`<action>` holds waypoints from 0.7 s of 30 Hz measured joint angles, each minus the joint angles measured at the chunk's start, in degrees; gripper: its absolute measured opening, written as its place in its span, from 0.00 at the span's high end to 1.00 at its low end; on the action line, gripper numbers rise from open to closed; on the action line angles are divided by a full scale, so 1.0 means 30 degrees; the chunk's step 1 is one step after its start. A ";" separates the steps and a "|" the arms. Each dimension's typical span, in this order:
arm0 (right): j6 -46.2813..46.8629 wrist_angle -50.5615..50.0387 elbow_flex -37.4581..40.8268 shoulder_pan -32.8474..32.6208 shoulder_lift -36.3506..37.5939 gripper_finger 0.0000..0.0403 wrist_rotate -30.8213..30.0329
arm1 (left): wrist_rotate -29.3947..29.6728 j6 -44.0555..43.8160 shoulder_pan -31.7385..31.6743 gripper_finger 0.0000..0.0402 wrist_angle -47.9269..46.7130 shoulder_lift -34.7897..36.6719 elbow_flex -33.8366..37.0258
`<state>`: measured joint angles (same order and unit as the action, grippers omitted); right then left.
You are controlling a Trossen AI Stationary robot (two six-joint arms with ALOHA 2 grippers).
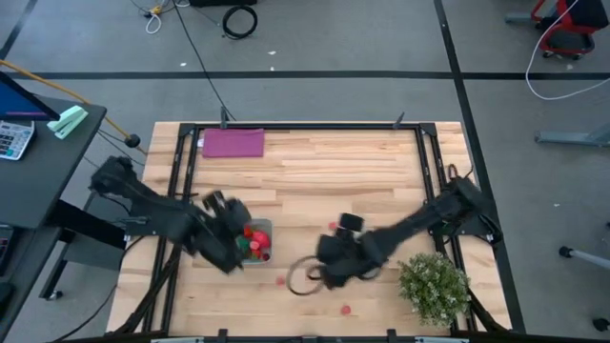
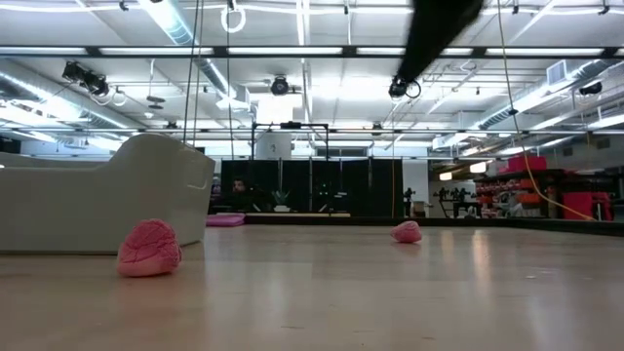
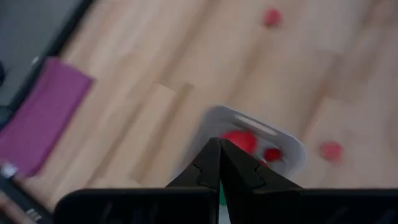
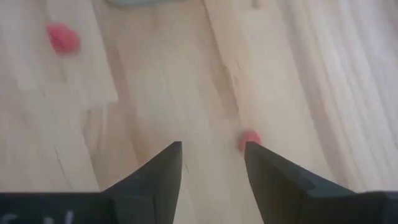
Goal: Pick and placing Produce into tupperware
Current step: Put the lychee into the gray container
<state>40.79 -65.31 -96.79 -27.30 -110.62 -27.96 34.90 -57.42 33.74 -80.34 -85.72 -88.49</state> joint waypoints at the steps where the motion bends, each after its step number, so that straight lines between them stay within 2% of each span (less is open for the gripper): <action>1: 0.0788 0.0155 0.0803 -0.0521 0.0449 0.55 -0.0539 | -0.0198 0.0253 0.0271 0.96 0.0421 -0.0577 -0.0001; 5: 0.4200 0.0576 0.3698 -0.2433 0.2202 0.55 -0.2207 | -0.1982 0.0763 0.1237 0.96 0.1907 -0.3039 0.0000; 8: 0.6423 0.0631 0.5569 -0.3568 0.3255 0.55 -0.2656 | -0.3788 0.2500 0.1711 0.96 0.2860 -0.4852 0.0000; 11: 0.7610 0.0640 0.6920 -0.4122 0.4297 0.55 -0.2777 | -0.4761 0.4527 0.2064 0.94 0.3987 -0.6553 0.0000; 18: 1.0193 0.0712 0.8042 -0.3837 0.5975 0.55 -0.3897 | -0.6026 0.8251 0.1815 0.80 1.0036 -0.9717 0.0000; 21: 1.0341 0.0798 0.8042 -0.3779 0.6184 0.55 -0.4265 | -0.6575 0.8481 0.1502 0.72 1.1006 -1.0284 0.0000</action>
<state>71.81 -62.91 -72.66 -38.63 -92.07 -40.76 15.17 -31.98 38.24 -47.32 -116.57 -88.49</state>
